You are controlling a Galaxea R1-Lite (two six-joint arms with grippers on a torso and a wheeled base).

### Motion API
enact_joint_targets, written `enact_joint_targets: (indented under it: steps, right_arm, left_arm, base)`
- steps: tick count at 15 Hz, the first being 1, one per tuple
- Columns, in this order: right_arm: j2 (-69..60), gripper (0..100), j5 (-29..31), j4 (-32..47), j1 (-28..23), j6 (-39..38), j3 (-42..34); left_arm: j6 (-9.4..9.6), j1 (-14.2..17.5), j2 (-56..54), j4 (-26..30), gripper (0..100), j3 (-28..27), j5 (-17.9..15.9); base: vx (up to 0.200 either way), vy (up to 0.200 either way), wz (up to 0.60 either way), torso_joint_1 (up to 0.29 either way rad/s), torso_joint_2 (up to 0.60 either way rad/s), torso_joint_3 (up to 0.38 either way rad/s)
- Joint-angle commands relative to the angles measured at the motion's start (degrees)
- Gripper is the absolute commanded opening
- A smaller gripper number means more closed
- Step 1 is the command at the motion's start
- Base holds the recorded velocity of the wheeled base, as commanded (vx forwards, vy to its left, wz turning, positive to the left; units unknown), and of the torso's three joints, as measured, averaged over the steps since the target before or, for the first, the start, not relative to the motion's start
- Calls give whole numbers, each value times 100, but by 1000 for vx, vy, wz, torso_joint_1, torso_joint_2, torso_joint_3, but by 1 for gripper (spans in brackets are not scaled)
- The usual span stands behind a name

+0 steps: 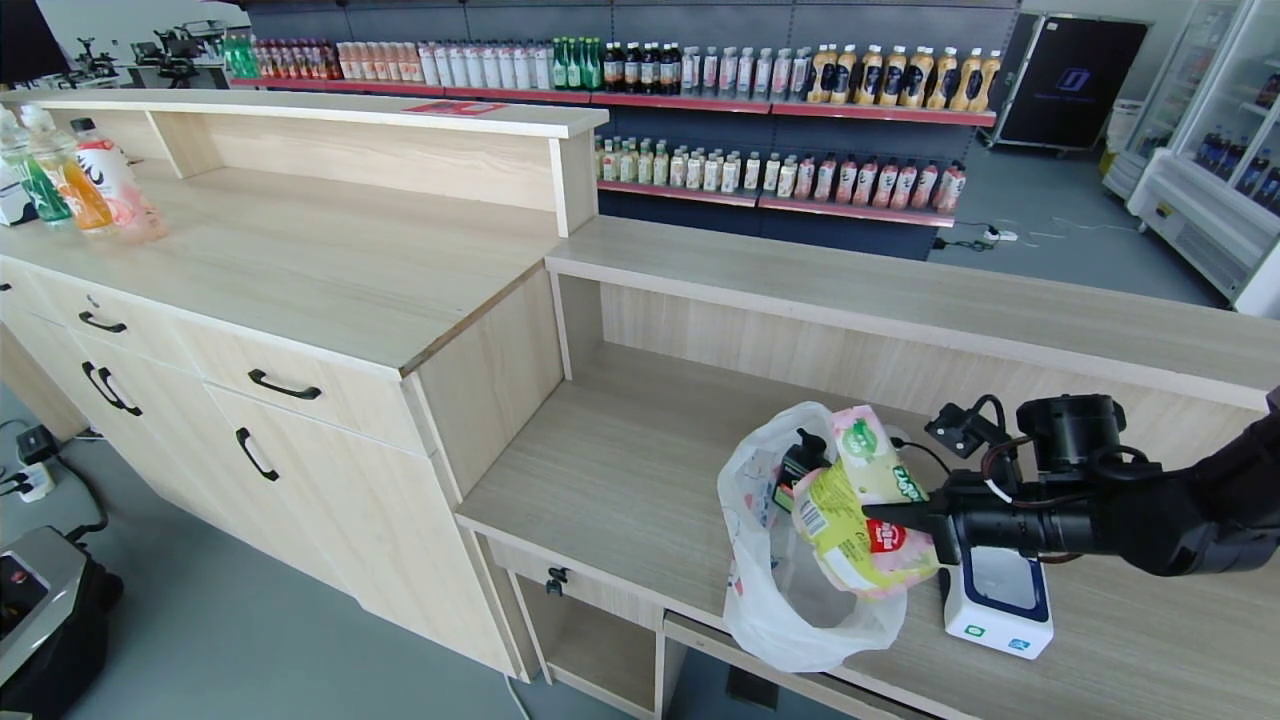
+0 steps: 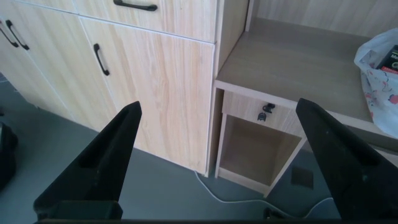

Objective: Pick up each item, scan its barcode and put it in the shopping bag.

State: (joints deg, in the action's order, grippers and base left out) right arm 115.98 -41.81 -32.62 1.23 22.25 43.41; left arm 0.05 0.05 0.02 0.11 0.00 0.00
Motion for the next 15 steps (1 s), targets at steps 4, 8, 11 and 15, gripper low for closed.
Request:
enact_joint_targets:
  steps: [4,8,11,15]
  right_arm:
    - [214,0,33,10,9,157,45]
    - [276,0,297,45,9,254,80]
    - [276,0,393,63,0,412,89]
    - [276,100,393,63,9,412,71]
  left_arm:
    - [-5,4,-2,-2,100,0,0]
    - [-5,4,-2,-2,100,0,0]
    - [-5,4,-2,-2,100,0,0]
    - [4,4,-2,7,100,0,0]
  base:
    - [0,0,0,0,0,0]
    - [0,0,0,0,0,0]
    - [0,0,0,0,0,0]
    - [0,0,0,0,0,0]
